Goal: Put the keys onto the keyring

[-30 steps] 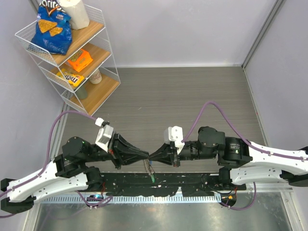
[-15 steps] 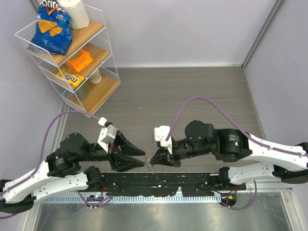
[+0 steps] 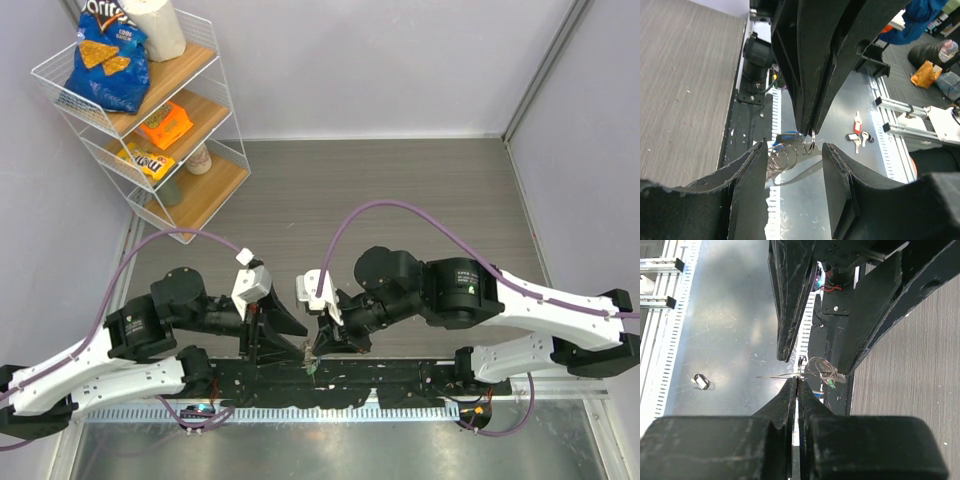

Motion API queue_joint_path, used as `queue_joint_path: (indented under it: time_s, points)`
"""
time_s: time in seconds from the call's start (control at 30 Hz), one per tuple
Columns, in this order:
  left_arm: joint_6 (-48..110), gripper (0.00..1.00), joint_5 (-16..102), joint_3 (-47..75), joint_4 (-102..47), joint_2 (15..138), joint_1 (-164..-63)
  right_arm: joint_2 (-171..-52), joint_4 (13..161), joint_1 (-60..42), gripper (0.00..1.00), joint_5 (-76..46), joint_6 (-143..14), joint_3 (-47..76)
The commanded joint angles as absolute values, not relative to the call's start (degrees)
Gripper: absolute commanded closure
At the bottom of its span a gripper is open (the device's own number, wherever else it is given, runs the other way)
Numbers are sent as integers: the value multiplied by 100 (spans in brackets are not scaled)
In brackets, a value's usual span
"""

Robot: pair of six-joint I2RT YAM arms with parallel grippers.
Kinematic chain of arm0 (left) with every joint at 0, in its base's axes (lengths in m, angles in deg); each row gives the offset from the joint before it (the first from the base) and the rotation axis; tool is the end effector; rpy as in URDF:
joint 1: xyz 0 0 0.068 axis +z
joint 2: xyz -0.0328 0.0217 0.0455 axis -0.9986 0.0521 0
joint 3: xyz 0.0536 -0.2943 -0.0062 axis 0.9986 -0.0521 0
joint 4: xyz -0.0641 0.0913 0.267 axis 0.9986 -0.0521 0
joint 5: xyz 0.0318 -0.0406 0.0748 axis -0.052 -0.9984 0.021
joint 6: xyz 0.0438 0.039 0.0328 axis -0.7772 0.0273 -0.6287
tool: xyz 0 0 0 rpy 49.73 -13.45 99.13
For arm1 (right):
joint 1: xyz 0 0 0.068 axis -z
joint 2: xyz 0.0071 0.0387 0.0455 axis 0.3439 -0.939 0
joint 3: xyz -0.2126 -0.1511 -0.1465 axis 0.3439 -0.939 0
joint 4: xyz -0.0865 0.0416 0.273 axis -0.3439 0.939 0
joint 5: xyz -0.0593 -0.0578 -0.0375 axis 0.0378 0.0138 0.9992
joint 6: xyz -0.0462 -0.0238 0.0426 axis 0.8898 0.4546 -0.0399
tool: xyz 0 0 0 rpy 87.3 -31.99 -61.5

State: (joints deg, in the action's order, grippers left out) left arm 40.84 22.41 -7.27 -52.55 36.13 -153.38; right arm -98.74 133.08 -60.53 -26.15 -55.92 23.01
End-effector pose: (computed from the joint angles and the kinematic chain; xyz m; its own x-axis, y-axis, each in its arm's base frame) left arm 0.0359 -0.1464 0.3986 -0.4172 0.1370 -0.8984 0.9044 -0.0351 -0.4253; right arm 0.0261 0.2675 0.4522 -0.0535 -0.5059 -0.8609 -0.9797 -0.1402 0.1433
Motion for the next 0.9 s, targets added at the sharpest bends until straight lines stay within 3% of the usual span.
queue_joint_path:
  time_s: [0.0, 0.4, 0.87]
  points:
    - [3978, 47, 1843, -472, -5429, 3637, -15337, -9938, 13275, -5978, 95, -2830, -5594, 2639]
    - [3855, 51, 1799, -472, -5596, 3628, -15337, -10219, 13055, -5846, 95, -3041, -5647, 2683]
    - [3670, 72, 1737, -358, -5745, 3927, -15337, -10228, 13029, -5785, 95, -3120, -5612, 2666]
